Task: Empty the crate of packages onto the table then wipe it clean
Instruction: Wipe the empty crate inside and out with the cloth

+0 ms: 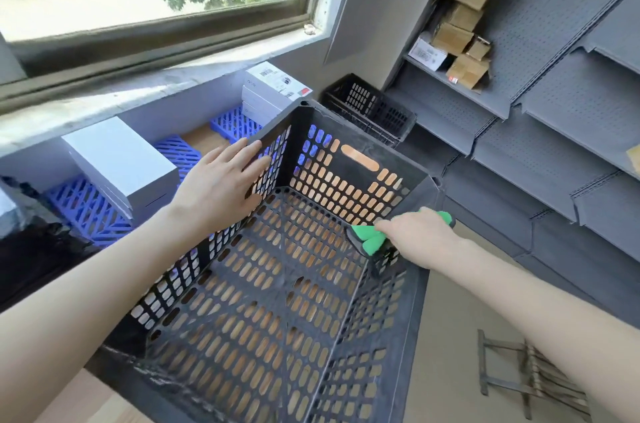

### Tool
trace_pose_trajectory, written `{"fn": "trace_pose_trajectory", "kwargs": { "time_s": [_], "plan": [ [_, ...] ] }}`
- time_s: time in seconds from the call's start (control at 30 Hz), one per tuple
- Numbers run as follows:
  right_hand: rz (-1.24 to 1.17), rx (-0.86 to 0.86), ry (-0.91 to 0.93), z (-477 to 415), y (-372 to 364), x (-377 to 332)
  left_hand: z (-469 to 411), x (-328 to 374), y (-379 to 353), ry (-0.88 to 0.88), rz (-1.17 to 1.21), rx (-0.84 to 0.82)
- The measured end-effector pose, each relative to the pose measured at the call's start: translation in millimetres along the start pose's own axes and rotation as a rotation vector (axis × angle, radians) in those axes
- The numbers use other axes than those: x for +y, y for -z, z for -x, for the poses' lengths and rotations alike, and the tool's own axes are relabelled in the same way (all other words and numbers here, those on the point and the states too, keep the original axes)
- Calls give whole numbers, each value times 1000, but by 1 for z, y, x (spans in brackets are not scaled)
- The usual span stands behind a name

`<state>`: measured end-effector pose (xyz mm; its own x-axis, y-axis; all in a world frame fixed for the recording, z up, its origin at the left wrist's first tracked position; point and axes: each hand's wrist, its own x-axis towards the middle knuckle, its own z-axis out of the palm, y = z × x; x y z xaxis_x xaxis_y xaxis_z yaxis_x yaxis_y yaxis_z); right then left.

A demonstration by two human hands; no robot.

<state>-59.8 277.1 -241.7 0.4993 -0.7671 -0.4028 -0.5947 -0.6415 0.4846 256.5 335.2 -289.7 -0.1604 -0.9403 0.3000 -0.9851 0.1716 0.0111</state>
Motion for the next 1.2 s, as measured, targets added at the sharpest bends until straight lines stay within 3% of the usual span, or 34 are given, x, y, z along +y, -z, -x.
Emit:
{"fn": "trace_pose_trajectory", "kwargs": {
  "time_s": [0.1,0.3,0.4,0.63,0.73,0.87,0.93,1.07,1.2],
  "plan": [
    [-353,204,-51,-15,3,-4,5,-4,2,49,96,-32],
    [-1290,393,-237,-70,30,-51,27,-19,12,83,122,-110],
    [-1653,430,-274,-88,54,-85,41,-30,20,121,155,-138],
    [-2303,351,-92,-102,87,-182,56,-32,30,201,344,-118],
    [-2304,444,-68,-98,85,-202,55,-31,32,189,381,-112],
    [-1902,626,-15,-107,72,-225,53,-30,29,79,339,-145],
    [-1820,663,-22,-115,64,-232,53,-30,28,57,328,-171],
    [-1884,659,-14,-128,57,-234,52,-29,29,60,335,-185],
    [-2041,609,-144,-156,59,-220,52,-28,30,64,337,-181]
  ]
}}
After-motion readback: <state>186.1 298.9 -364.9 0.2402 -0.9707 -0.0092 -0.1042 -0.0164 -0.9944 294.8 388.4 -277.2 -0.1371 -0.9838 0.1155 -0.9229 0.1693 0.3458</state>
